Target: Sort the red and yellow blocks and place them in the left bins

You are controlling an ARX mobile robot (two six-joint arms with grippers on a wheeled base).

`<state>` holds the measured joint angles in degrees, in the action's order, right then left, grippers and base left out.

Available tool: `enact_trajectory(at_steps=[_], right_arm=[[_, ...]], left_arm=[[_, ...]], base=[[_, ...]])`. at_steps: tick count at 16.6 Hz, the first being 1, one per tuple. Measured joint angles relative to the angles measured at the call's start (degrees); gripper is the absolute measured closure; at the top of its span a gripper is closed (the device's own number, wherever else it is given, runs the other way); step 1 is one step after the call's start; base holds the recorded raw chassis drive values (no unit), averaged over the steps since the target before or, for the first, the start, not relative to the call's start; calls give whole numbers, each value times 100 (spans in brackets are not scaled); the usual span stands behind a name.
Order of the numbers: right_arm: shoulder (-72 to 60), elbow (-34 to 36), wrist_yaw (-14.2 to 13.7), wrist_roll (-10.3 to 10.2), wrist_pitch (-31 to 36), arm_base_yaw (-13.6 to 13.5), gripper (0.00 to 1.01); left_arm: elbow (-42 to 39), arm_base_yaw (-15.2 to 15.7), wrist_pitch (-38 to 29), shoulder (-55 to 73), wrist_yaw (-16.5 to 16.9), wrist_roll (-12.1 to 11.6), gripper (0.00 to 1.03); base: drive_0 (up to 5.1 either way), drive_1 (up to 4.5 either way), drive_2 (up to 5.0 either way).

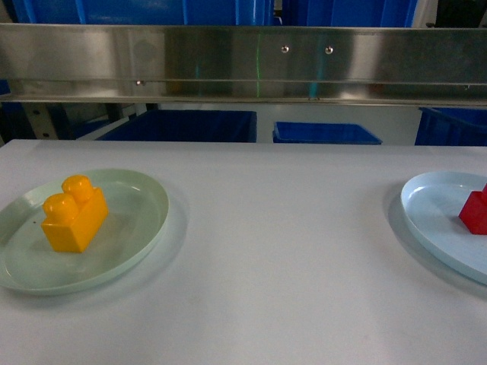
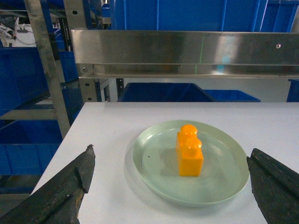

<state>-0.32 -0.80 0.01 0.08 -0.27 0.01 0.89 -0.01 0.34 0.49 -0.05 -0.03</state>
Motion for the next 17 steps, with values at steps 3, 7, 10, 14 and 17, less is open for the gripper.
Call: enact_trajectory(at_steps=[3, 7, 10, 14, 17], right_arm=[[0, 0, 0, 0, 2, 0, 3], [0, 0, 0, 0, 0, 0, 3], [-2, 0, 15, -9, -22, 9, 3], [-2050, -463, 409, -205, 1554, 669, 3], [-5488, -2841, 227, -490, 2363, -59, 3]], left_arm=[[0, 0, 0, 0, 0, 0, 5], [0, 0, 2, 0, 0, 0, 5], [0, -2, 31, 11, 11, 9, 5], [807, -92, -1268, 2037, 229, 221, 5], [2688, 354, -2299, 5191, 621, 306, 5]], base=[[0, 0, 0], [0, 0, 0], [0, 0, 0], [0, 0, 0], [0, 0, 0]])
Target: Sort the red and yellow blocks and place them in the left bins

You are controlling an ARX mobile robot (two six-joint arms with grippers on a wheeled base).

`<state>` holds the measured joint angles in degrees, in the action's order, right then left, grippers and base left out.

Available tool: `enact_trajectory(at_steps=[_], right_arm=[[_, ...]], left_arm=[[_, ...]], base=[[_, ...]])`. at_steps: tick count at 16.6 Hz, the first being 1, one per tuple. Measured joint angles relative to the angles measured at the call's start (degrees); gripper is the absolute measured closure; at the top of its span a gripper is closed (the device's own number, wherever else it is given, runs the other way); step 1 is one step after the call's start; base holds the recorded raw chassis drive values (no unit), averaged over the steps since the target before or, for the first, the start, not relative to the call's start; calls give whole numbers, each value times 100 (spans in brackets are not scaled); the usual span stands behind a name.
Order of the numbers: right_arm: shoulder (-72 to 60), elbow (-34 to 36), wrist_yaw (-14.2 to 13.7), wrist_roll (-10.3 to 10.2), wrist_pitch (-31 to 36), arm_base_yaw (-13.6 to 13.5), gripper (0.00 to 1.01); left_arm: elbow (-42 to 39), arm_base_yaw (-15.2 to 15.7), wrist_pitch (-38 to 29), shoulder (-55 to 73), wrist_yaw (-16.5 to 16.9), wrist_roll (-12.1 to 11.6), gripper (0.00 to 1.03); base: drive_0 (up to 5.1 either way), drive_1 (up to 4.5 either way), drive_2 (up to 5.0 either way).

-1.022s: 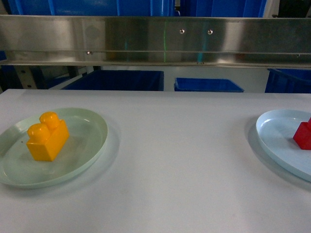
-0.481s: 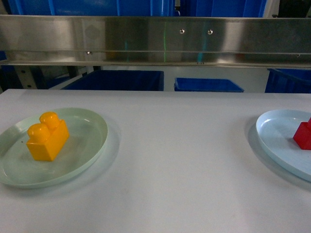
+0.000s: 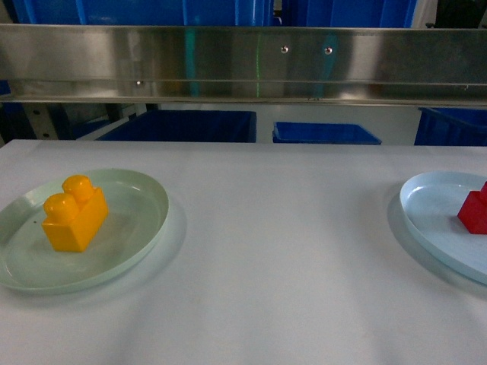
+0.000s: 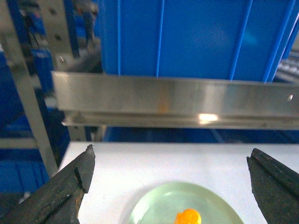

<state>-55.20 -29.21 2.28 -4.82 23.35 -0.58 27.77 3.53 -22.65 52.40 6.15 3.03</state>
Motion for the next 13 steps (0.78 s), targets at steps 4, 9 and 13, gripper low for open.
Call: enact_trajectory(at_steps=[4, 9, 13], right_arm=[[-3366, -1381, -538, -197, 254, -162, 3], [-3587, -1093, -850, 188, 833, -118, 3], [-3622, -1095, -815, 179, 846, -129, 3]], left_arm=[[1250, -289, -48, 2822, -2, -155, 5], [1209, -398, 52, 3729, 374, -114, 5], [1226, -387, 50, 3637, 378, -114, 5]], base=[[0, 0, 0], [0, 0, 0], [0, 0, 0]])
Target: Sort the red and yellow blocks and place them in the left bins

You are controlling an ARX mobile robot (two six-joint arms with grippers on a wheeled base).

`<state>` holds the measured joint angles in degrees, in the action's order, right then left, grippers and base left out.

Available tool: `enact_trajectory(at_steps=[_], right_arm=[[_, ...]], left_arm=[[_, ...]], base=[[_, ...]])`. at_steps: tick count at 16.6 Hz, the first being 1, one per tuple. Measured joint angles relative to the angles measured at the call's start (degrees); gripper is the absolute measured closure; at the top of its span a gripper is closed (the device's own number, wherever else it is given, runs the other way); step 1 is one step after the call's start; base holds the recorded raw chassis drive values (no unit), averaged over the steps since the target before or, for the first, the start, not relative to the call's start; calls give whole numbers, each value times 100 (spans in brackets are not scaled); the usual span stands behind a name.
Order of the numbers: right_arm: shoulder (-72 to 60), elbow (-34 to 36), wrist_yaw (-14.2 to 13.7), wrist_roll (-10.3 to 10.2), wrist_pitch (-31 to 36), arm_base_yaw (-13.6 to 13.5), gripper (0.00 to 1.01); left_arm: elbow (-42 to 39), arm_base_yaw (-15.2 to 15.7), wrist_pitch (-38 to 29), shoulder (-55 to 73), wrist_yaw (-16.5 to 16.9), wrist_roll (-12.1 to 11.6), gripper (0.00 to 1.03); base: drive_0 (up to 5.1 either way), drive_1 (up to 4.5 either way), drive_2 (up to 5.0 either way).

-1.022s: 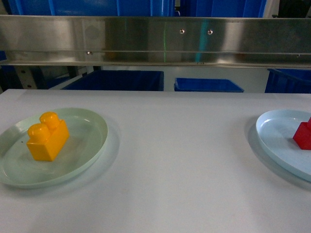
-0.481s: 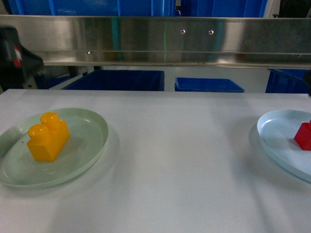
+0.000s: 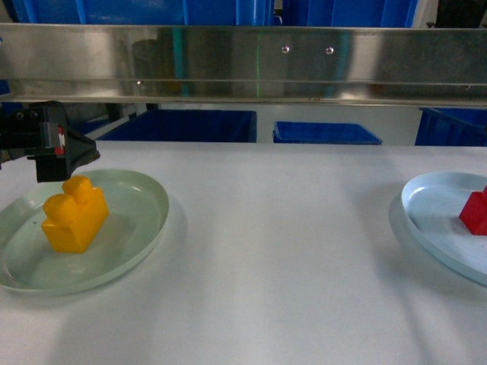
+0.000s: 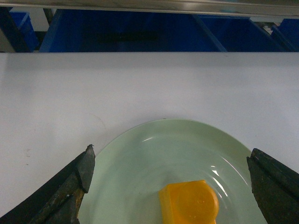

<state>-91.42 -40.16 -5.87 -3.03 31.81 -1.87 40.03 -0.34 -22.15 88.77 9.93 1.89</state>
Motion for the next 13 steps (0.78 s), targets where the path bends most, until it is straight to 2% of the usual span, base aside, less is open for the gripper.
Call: enact_trajectory(at_steps=[1, 3, 4, 5, 6, 7, 9, 13], right_arm=[[-120, -57, 15, -31, 37, -2, 3], [-507, -219, 282, -33, 48, 55, 3], [-616, -238, 382, 85, 74, 92, 3], [-643, -291, 527, 302, -33, 205, 3], [-638, -472, 702, 463, -168, 476, 3], [-774, -549, 820, 525, -267, 647, 3], [-916, -544, 960, 507, -295, 627, 3], [-951, -540, 1150, 269, -258, 590, 3]], left_arm=[[0, 0, -4, 0, -2, 0, 5], [0, -2, -4, 0, 0, 0, 5], [0, 0, 0, 0, 0, 0, 5], [0, 0, -4, 0, 0, 0, 5], [0, 0, -2, 0, -2, 0, 5], [0, 0, -2, 0, 0, 0, 5], [0, 0, -2, 0, 0, 0, 5], [0, 0, 0, 0, 0, 0, 5]], base=[[0, 0, 0], [0, 0, 0], [0, 0, 0], [0, 0, 0], [0, 0, 0], [0, 0, 0], [0, 0, 0], [0, 0, 0]])
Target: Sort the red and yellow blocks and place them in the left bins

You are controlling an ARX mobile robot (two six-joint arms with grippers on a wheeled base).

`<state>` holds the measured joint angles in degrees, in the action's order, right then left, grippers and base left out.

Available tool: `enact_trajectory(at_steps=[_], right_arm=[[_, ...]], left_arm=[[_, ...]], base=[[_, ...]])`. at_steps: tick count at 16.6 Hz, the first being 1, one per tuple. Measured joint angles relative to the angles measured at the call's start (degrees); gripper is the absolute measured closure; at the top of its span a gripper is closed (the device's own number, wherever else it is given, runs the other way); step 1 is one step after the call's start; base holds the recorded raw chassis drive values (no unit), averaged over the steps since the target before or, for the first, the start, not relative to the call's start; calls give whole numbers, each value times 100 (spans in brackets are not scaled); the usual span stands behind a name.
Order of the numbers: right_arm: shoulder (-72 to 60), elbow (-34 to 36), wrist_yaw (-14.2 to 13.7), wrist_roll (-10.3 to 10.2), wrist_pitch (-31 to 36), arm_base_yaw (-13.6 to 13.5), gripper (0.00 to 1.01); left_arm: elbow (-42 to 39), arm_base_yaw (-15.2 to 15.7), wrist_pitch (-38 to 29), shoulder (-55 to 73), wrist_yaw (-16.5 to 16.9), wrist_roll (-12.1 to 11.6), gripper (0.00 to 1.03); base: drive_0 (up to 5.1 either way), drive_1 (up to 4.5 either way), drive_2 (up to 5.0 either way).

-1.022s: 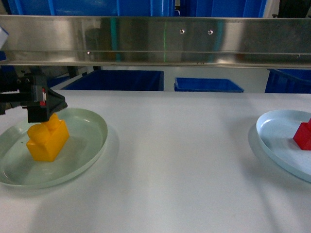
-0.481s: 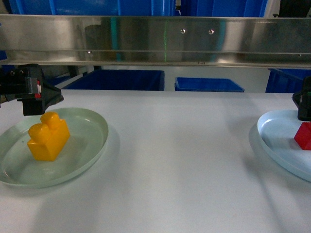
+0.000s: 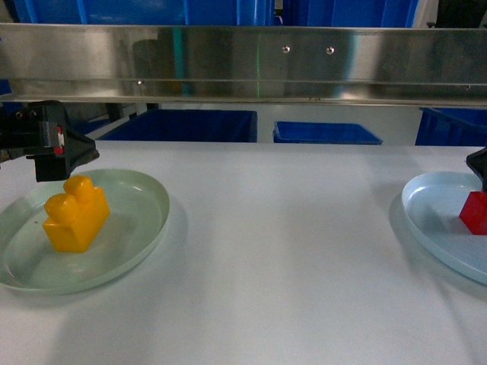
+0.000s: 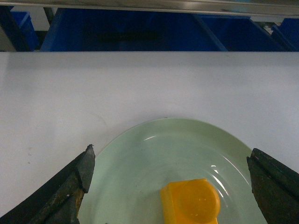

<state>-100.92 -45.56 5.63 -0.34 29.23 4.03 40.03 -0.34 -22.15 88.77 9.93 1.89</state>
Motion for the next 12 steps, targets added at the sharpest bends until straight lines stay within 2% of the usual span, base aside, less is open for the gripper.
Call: enact_trajectory(at_steps=[4, 8, 12], right_arm=[[-304, -33, -79, -153, -13, -28, 3], [-299, -31, -63, -162, 17, -151, 3], [-592, -20, -68, -264, 37, -229, 3]], left_arm=[[0, 0, -4, 0, 0, 2, 5], [0, 0, -2, 0, 0, 0, 5], [0, 0, -2, 0, 0, 0, 5]], base=[[0, 0, 0], [0, 0, 0], [0, 0, 0]])
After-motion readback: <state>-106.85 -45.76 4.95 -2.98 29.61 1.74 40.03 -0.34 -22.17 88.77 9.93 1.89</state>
